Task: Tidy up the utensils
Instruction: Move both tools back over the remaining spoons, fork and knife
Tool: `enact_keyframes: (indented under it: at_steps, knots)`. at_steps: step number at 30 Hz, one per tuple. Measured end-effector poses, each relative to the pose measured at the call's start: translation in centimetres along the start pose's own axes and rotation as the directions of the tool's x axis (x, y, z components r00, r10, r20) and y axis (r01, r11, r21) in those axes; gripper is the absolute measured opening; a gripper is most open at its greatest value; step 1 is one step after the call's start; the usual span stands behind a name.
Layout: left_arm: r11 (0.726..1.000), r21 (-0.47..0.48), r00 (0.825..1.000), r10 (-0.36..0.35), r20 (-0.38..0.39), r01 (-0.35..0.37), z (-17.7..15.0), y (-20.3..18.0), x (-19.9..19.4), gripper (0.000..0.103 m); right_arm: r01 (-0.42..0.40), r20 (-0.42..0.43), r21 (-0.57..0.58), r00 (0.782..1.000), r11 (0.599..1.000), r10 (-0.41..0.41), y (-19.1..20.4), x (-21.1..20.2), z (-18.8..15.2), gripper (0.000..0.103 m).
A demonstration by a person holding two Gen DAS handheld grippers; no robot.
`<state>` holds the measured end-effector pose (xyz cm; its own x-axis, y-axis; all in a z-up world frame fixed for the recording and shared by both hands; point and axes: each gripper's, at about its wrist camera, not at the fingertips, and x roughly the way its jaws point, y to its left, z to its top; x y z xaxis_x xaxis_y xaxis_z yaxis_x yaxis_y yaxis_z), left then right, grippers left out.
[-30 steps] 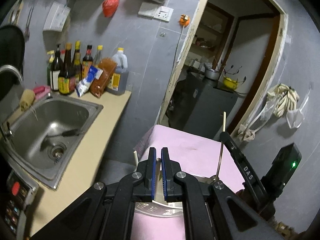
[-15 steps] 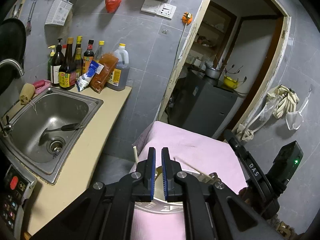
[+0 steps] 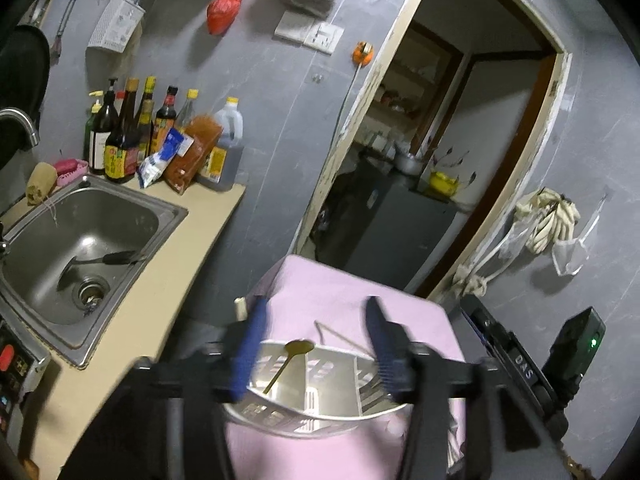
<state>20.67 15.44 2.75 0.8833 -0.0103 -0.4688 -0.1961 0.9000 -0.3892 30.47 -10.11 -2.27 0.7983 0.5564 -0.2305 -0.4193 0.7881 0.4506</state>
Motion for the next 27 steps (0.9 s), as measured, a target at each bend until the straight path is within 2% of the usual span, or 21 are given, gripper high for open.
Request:
enact_keyframes:
  at_steps: [1,3,6,8,13,15,22,27]
  knots:
    - [1.000,0.003,1.000,-0.002,0.011,0.002,0.1,-0.2,-0.1,0.056,0.012,0.013,-0.007,1.000,1.000,-0.012,-0.1,-0.8,0.3,0.044]
    - [1.000,0.017,1.000,-0.008,0.019,0.008,0.1,-0.7,-0.1,0.057,0.029,0.031,-0.013,0.999,0.999,-0.029,-0.2,-1.9,0.9,0.047]
    - [0.999,0.048,0.999,-0.013,0.047,0.011,0.2,-1.8,-0.5,0.068,0.072,0.055,-0.036,0.996,0.997,-0.070,-0.3,-3.9,2.0,0.059]
    - [0.998,0.058,0.997,-0.015,0.071,0.011,0.1,-2.6,-0.8,0.080,0.099,0.077,-0.050,0.993,0.994,-0.095,-0.5,-5.3,2.8,0.066]
    - [0.995,0.101,0.994,-0.027,0.107,0.016,-0.2,-5.1,-1.0,0.093,0.190,0.134,-0.094,0.975,0.977,-0.176,-1.2,-9.3,4.6,0.090]
    - [0.992,0.123,0.992,-0.029,0.119,0.015,-0.6,-6.2,-1.1,0.095,0.218,0.149,-0.110,0.968,0.970,-0.201,-1.6,-10.5,5.3,0.095]
    - [0.980,0.197,0.986,-0.037,0.160,0.005,-2.8,-11.0,-1.1,0.100,0.316,0.180,-0.168,0.941,0.934,-0.286,-3.4,-14.6,7.0,0.100]
    - [0.971,0.237,0.983,-0.032,0.180,-0.012,-4.5,-13.7,-1.0,0.101,0.350,0.169,-0.178,0.932,0.920,-0.322,-5.2,-15.8,7.7,0.101]
